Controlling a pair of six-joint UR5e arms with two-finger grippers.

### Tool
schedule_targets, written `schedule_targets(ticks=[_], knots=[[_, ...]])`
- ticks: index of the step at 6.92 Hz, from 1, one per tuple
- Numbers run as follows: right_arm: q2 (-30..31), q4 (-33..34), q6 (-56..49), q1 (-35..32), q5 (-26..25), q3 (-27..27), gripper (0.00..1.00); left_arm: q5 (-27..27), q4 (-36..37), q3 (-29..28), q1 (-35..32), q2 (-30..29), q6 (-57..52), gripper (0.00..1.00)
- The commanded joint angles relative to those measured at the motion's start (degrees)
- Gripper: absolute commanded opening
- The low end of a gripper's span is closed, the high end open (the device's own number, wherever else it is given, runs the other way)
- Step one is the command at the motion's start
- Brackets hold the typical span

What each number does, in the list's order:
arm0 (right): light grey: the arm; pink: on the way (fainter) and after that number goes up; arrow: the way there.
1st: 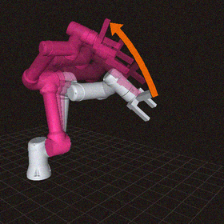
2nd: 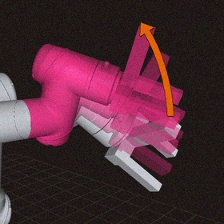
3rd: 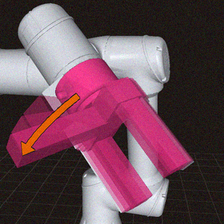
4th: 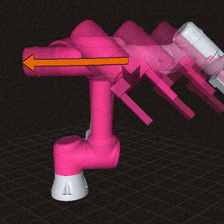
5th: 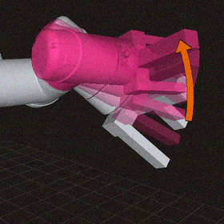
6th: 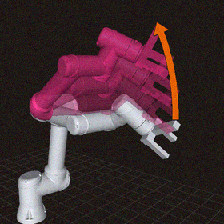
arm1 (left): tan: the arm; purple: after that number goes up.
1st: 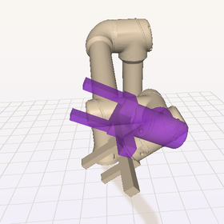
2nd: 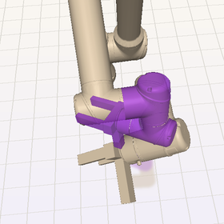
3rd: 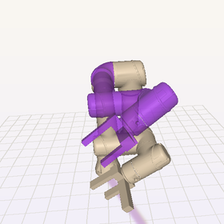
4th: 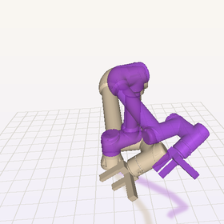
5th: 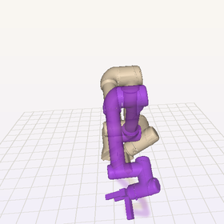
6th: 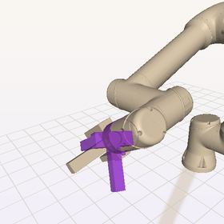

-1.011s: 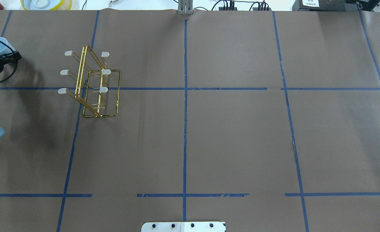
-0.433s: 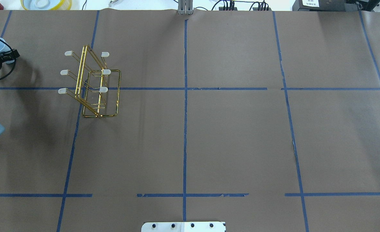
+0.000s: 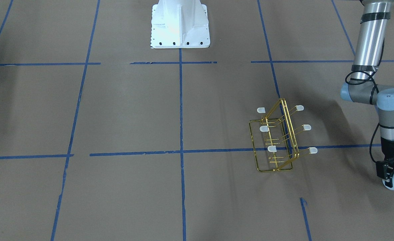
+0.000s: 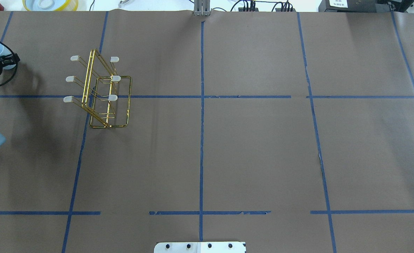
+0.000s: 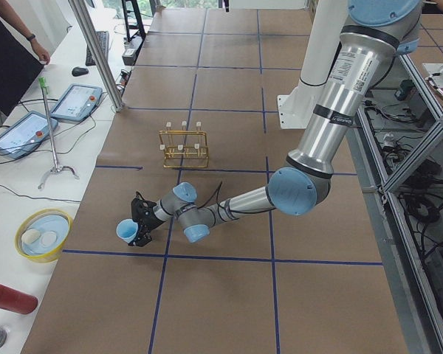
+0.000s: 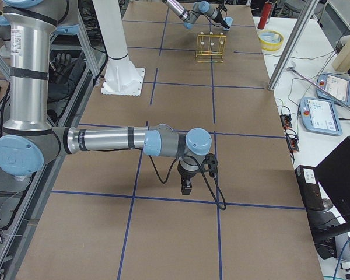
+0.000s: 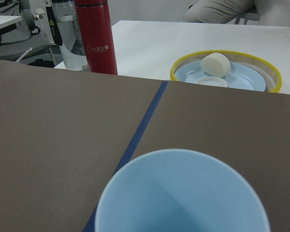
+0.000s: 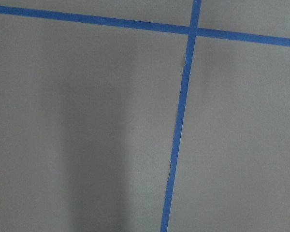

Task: Hang cup on cup holder
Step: 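Close the left gripper on the light blue cup rim and lift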

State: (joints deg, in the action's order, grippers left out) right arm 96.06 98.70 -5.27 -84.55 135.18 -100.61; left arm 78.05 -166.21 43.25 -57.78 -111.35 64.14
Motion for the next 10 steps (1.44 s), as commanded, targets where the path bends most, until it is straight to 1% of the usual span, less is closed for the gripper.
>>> schedule_targets(ticks=[1, 2, 3, 5, 6, 7, 8, 9, 10], knots=[[0.0, 0.0, 0.0, 0.0, 0.0, 0.0, 1.0, 0.0, 0.0, -0.1, -1.0, -0.6, -2.4, 0.41], [0.0, 0.0, 0.0, 0.0, 0.0, 0.0, 1.0, 0.1, 0.0, -0.1, -1.9, -1.0, -4.1, 0.3], [0.0, 0.0, 0.0, 0.0, 0.0, 0.0, 1.0, 0.3, 0.0, -0.1, -3.2, -1.7, -6.2, 0.22], [0.0, 0.0, 0.0, 0.0, 0.0, 0.0, 1.0, 3.5, 0.1, 0.9, -6.4, -3.6, -8.2, 0.15], [0.0, 0.0, 0.0, 0.0, 0.0, 0.0, 1.0, 5.1, 1.9, 5.9, -9.2, -3.9, -8.2, 0.12], [0.0, 0.0, 0.0, 0.0, 0.0, 0.0, 1.0, 7.9, 6.6, 9.8, -11.0, -4.0, -10.0, 0.11], [0.0, 0.0, 0.0, 0.0, 0.0, 0.0, 1.0, 8.2, 7.8, 12.2, -11.8, -4.3, -12.9, 0.09], [0.0, 0.0, 0.0, 0.0, 0.0, 0.0, 1.0, 10.3, 7.8, 13.8, -12.0, -4.7, -12.3, 0.09], [0.0, 0.0, 0.0, 0.0, 0.0, 0.0, 1.0, 13.2, 7.8, 16.0, -12.5, -4.7, -10.7, 0.02]])
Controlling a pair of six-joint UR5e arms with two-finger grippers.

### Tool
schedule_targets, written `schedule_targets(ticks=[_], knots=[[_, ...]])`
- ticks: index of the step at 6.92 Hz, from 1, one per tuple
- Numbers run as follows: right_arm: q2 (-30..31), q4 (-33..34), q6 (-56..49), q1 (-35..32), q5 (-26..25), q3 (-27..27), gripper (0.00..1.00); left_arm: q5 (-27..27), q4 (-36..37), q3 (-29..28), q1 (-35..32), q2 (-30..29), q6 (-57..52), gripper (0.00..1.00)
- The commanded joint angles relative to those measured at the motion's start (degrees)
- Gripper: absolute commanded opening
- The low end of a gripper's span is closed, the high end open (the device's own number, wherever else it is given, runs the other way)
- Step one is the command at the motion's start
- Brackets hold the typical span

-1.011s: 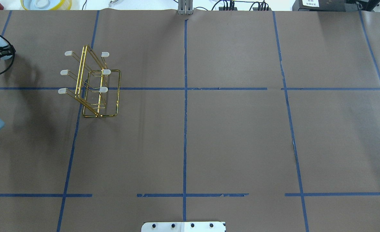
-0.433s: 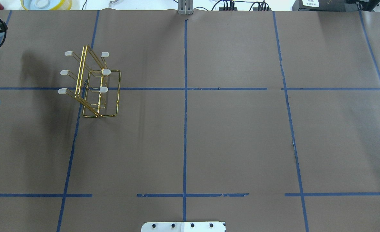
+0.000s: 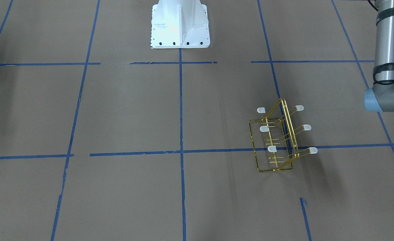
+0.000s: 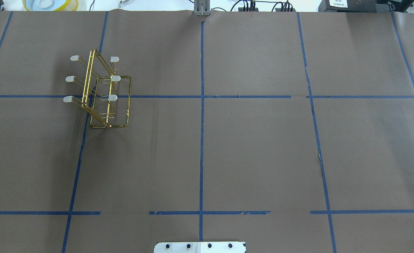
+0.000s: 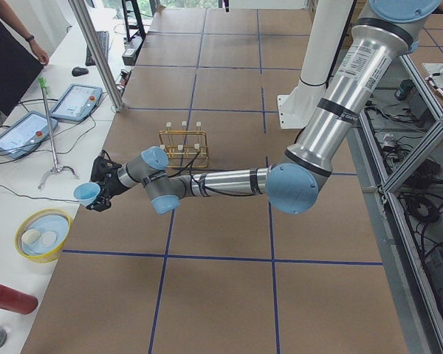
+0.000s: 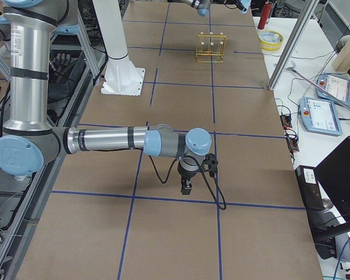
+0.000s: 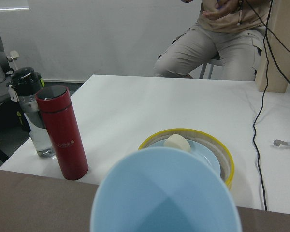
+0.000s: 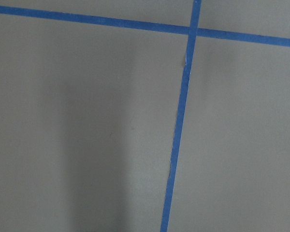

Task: Hang cup on cup holder
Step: 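Raise and tilt the held cup, turning it mouth-down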

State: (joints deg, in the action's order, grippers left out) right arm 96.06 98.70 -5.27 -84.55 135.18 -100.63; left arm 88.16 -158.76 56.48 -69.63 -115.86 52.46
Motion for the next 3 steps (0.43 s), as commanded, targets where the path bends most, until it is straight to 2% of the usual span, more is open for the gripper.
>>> schedule_targets(ticks=[1, 3], knots=[[0.0, 0.0, 0.0, 0.0, 0.0, 0.0, 1.0, 6.8, 0.4, 4.5, -0.7, -0.2, 6.4, 0.02], [0.0, 0.0, 0.0, 0.0, 0.0, 0.0, 1.0, 13.6, 0.1, 9.9, -0.9, -0.3, 15.8, 0.02]])
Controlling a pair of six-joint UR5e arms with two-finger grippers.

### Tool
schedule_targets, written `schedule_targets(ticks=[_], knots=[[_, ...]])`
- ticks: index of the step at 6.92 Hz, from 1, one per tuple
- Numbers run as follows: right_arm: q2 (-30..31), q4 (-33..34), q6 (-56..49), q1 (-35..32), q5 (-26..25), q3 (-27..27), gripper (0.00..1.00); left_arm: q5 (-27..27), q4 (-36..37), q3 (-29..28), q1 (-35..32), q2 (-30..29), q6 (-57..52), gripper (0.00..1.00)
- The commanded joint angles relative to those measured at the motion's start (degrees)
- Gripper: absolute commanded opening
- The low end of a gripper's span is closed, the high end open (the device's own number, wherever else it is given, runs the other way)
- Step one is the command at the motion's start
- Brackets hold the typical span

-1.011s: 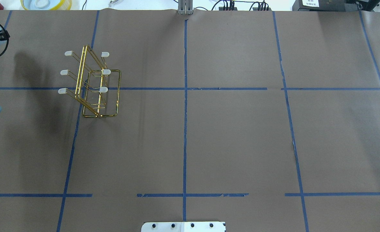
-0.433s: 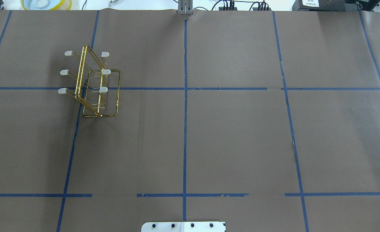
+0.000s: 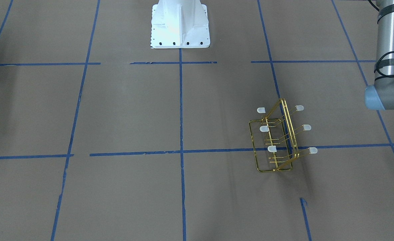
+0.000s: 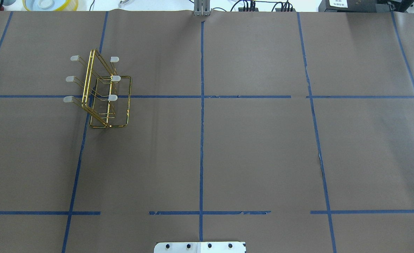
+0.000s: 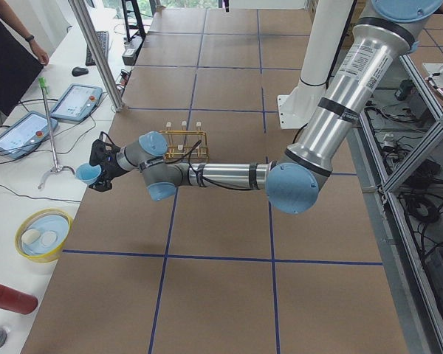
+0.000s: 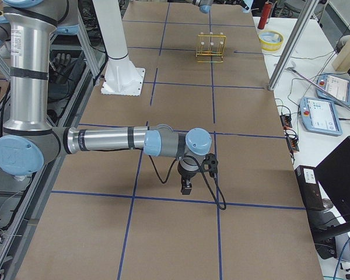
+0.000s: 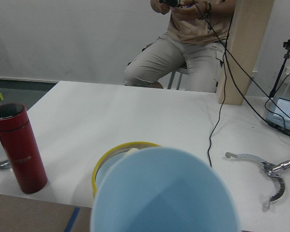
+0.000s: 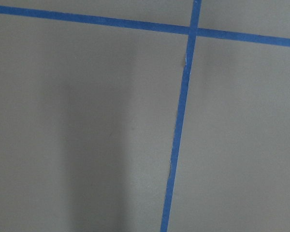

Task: Hang cup on cup holder
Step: 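Raise and tilt the held cup, turning it mouth-down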

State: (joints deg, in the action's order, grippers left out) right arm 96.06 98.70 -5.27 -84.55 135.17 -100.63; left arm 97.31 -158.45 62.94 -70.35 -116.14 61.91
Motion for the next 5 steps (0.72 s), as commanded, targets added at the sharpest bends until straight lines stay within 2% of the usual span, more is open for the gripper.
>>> schedule_targets(ticks=[1, 2, 5], knots=[[0.0, 0.0, 0.0, 0.0, 0.0, 0.0, 1.0, 7.1, -0.3, 6.1, -0.4, -0.1, 13.2, 0.02], [0.0, 0.0, 0.0, 0.0, 0.0, 0.0, 1.0, 9.4, -1.2, 7.7, -0.4, -0.1, 20.5, 0.02], [0.0, 0.0, 0.0, 0.0, 0.0, 0.0, 1.0, 9.4, -15.1, 7.9, -0.4, 0.9, 43.8, 0.02]])
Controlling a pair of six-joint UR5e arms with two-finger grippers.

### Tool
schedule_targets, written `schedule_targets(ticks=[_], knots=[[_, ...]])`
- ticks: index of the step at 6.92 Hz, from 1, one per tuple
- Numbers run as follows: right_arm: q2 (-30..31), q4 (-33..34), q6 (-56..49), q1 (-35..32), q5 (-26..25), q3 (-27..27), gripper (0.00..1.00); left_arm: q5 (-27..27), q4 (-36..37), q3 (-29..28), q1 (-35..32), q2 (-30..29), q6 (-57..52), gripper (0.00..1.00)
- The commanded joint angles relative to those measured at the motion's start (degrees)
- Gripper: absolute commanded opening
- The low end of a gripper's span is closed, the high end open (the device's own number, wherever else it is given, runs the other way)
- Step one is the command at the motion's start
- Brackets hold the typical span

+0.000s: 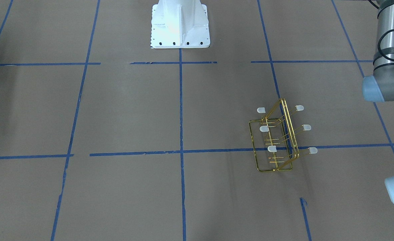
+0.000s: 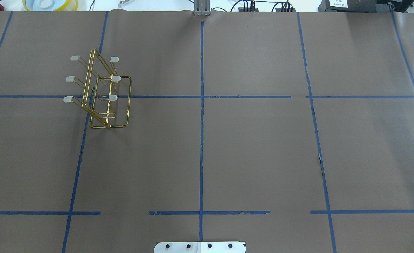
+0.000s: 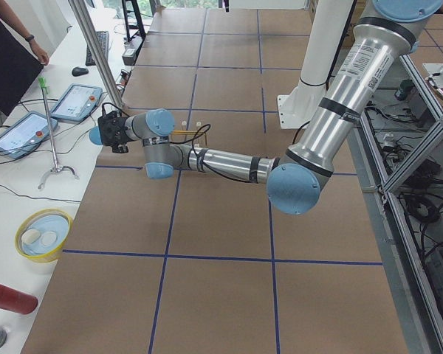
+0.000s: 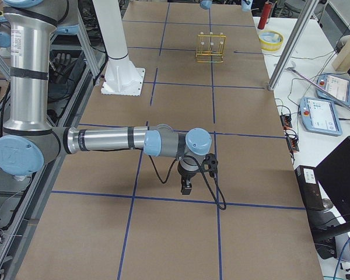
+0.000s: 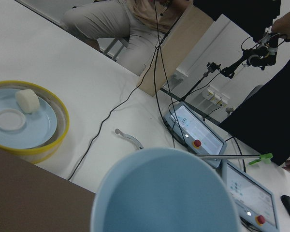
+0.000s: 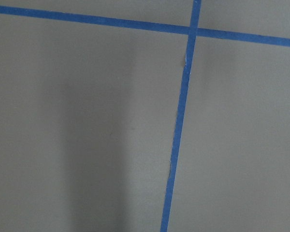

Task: Hang cup on cup holder
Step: 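Raise and tilt the held cup, turning it mouth-down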

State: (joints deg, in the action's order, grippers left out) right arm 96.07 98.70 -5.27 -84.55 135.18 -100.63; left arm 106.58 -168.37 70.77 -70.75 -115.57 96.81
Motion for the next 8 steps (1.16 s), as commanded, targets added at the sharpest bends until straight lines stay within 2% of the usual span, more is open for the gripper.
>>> schedule_targets(ticks=[1, 5, 8], knots=[[0.0, 0.0, 0.0, 0.0, 0.0, 0.0, 1.0, 0.1, -9.3, 0.6, 0.0, 0.3, 15.6, 0.02], [0.0, 0.0, 0.0, 0.0, 0.0, 0.0, 1.0, 0.0, -26.7, 0.9, 0.1, 0.6, 42.7, 0.02], [0.0, 0.0, 0.0, 0.0, 0.0, 0.0, 1.0, -0.3, -33.8, 1.4, 0.2, 1.7, 54.3, 0.02]])
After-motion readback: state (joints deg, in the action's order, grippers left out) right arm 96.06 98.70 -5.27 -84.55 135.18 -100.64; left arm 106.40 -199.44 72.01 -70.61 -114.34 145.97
